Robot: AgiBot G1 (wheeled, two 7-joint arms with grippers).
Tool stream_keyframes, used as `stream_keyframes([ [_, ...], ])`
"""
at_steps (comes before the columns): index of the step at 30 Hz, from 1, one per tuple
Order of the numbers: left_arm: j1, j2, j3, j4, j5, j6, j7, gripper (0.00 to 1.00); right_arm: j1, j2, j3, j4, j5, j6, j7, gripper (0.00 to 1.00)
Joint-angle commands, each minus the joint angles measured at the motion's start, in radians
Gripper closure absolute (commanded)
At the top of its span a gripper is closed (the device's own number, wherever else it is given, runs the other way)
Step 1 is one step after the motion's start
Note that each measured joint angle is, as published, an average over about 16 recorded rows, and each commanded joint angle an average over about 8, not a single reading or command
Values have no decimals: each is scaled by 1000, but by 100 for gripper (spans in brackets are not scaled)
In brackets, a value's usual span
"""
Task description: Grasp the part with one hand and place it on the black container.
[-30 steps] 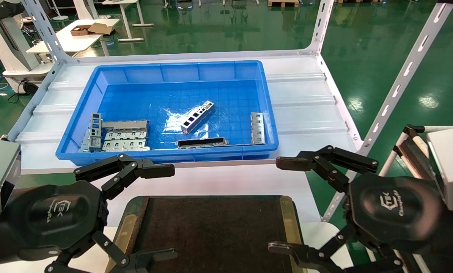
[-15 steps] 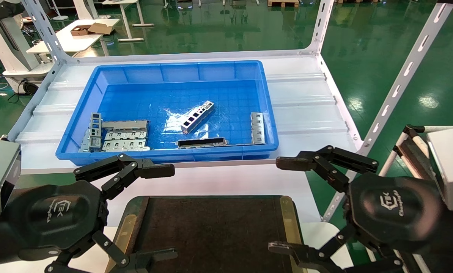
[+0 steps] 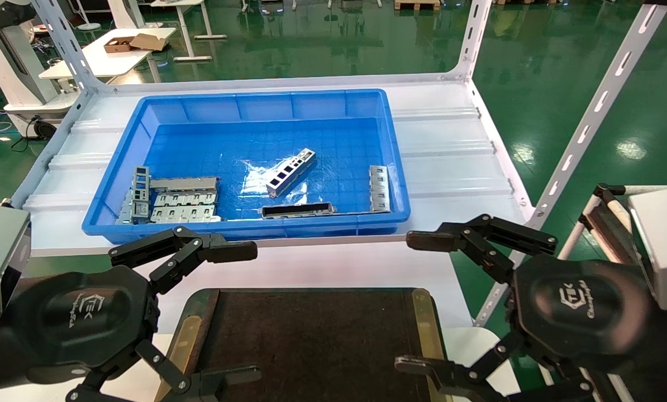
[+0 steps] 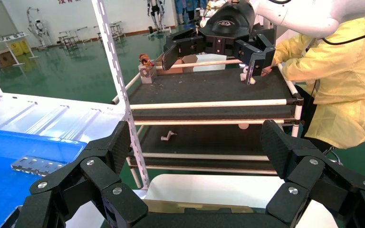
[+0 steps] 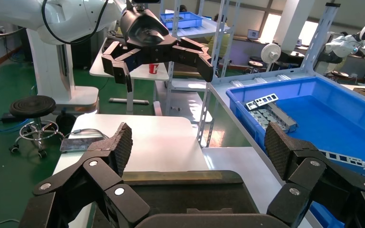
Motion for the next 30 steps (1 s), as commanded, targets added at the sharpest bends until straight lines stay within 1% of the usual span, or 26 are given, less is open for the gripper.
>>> stream_keyframes([
  [1, 0, -1, 0, 1, -2, 3, 0, 0, 0, 0, 0, 0, 0, 0, 0, 0],
  [6, -12, 11, 7, -4, 39, -49, -5, 0, 0, 0, 0, 0, 0, 0, 0, 0],
  [12, -40, 55, 28, -15, 119, -174, -35, 0, 0, 0, 0, 0, 0, 0, 0, 0],
  [17, -96, 109, 61, 8, 207, -278, -78, 0, 0, 0, 0, 0, 0, 0, 0, 0],
  [24, -218, 223, 124, 144, 361, -410, -100, 0, 0, 0, 0, 0, 0, 0, 0, 0],
  [30, -320, 344, 178, 328, 477, -500, -71, 0, 0, 0, 0, 0, 0, 0, 0, 0],
])
